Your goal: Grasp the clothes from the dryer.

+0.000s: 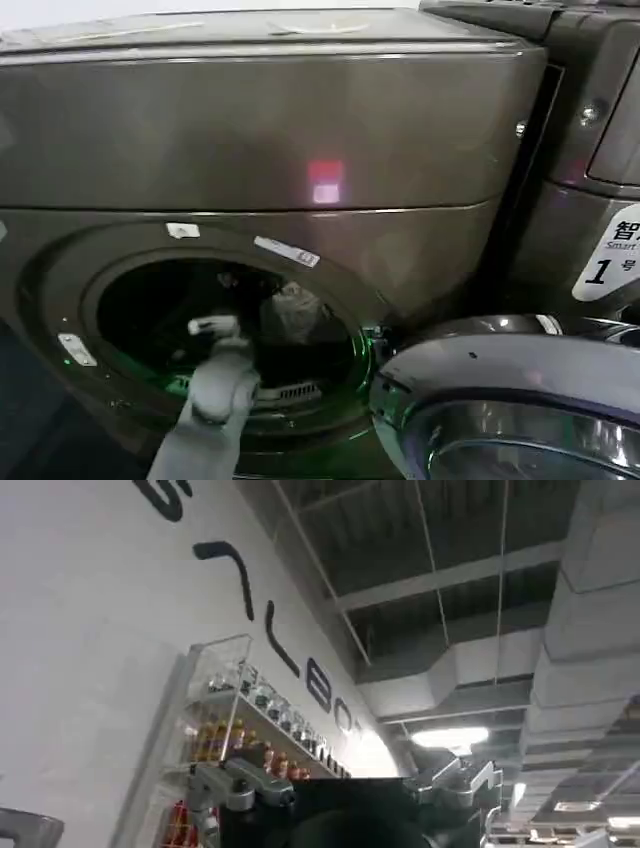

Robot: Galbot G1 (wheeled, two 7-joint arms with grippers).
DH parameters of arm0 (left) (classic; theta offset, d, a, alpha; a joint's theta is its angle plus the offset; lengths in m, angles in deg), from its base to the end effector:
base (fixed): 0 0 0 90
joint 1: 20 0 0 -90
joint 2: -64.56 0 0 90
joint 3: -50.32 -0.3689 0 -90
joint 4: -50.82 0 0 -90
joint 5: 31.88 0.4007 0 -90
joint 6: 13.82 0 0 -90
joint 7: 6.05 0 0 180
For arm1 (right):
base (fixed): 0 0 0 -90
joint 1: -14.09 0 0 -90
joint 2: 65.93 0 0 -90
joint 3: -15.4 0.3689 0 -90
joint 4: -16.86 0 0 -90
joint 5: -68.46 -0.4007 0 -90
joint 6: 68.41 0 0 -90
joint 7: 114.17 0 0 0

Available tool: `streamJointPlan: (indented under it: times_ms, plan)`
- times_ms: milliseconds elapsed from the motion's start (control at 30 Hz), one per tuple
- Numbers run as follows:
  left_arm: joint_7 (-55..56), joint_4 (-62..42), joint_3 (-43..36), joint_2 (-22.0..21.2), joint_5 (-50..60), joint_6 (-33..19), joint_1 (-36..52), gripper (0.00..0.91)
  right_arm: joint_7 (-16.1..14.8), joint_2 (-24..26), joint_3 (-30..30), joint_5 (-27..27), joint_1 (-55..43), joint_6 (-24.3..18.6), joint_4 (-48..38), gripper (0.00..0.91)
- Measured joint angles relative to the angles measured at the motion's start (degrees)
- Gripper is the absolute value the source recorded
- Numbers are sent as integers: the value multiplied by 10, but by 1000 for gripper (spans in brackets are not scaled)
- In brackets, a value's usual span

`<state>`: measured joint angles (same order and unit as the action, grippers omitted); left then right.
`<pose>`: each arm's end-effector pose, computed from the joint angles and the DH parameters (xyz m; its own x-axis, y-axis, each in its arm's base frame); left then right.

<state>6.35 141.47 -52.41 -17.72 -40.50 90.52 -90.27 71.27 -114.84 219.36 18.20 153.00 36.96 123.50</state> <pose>0.4938 -0.0385 -0.2191 -0.9970 0.0021 -0.0779 -0.0011 0.9992 0.0404 -0.0731 -0.4315 0.1432 -0.3224 0.6961 -0.6415 0.9249 0.3759 -0.0570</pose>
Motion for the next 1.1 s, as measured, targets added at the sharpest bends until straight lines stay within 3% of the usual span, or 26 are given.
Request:
streamJointPlan:
  times_ms: [300, 667, 1100]
  plan:
    - [-74, -212, -33, 12, 13, -19, 150, 907, 4, 3, 7, -8, 3, -1, -4, 907]
    - [-346, -477, -165, 27, 88, -71, 315, 907, 4, 2, 16, -11, 7, -2, -11, 907]
    - [-558, -706, -291, 4, 304, -113, 462, 907, 5, -7, 1, -8, -6, -1, -5, 907]
